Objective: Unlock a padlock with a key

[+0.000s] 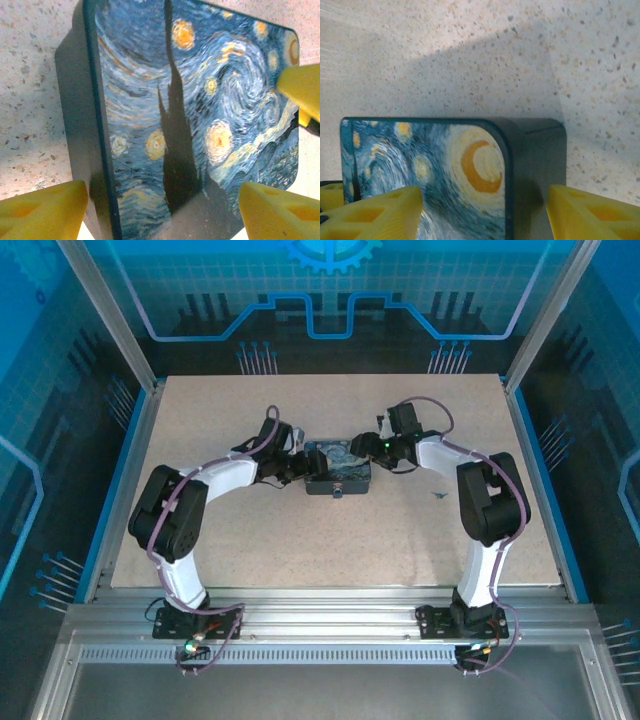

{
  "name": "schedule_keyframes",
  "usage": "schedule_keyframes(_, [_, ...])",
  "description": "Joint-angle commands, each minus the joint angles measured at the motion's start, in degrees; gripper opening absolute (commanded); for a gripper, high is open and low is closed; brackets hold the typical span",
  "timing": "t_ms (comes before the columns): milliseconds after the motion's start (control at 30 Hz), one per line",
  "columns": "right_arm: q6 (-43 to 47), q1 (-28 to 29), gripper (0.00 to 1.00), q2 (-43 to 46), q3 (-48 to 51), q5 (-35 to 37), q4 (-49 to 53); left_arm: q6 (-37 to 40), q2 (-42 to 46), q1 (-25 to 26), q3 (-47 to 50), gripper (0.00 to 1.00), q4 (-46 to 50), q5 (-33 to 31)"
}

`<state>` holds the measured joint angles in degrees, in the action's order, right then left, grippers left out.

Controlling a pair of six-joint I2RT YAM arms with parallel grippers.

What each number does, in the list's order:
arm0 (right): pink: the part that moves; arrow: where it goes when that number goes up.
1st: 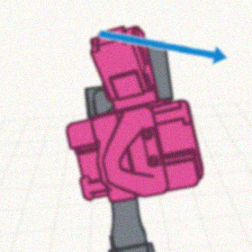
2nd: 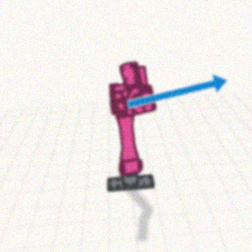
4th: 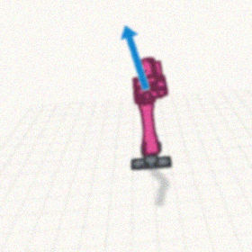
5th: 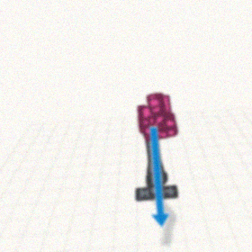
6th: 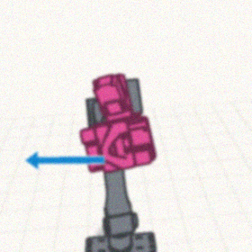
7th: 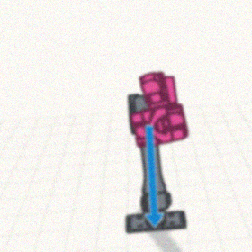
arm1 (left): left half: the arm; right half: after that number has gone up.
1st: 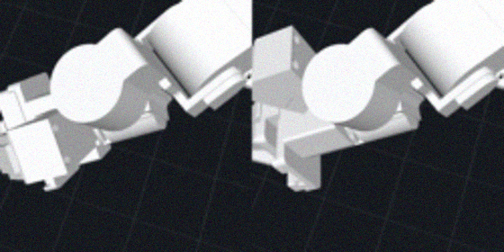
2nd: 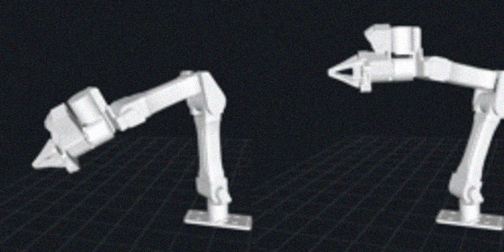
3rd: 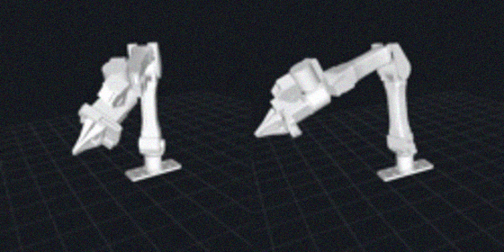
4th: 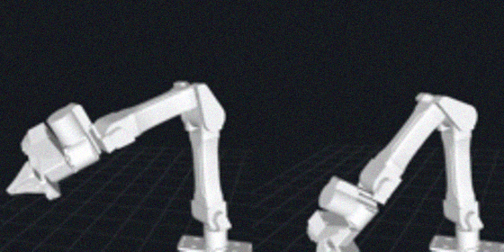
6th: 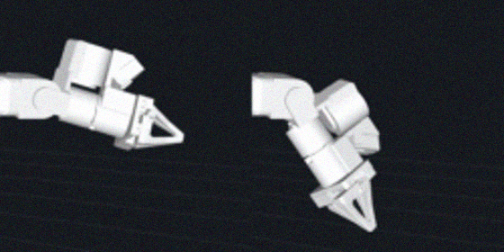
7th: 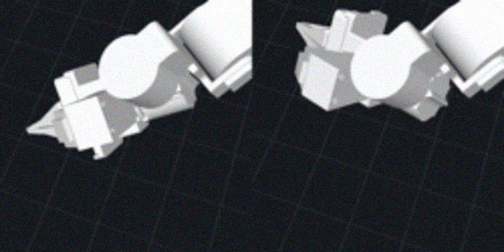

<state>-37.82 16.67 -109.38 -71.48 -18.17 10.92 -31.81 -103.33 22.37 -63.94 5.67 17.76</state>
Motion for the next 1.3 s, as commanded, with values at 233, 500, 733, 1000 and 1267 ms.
schedule_keyframes(233, [3.57, -3.16, 0.69, 10.30, 1.56, 10.83, 14.03, 1.05, 8.25, 0.04, 2.42, 0.81, 2.91, -6.36])
schedule_keyframes(500, [1.33, -11.04, 0.64, 17.76, 6.58, 19.96, 26.54, 0.27, 16.60, 3.35, 7.91, 0.80, 4.00, -6.46])
schedule_keyframes(733, [2.21, -18.62, 0.53, 20.35, 13.53, 21.85, 27.16, -3.13, 19.74, 12.16, 12.09, 0.79, 2.21, -9.47])
schedule_keyframes(1000, [2.45, -20.45, 0.42, 15.87, 14.26, 20.75, 25.60, -6.80, 16.16, 20.25, 12.57, 0.79, -1.25, -10.68])
schedule_keyframes(1267, [2.06, -21.24, 0.35, 11.60, 13.39, 19.05, 23.37, -7.65, 14.03, 21.62, 11.82, 0.79, -2.38, -10.28])
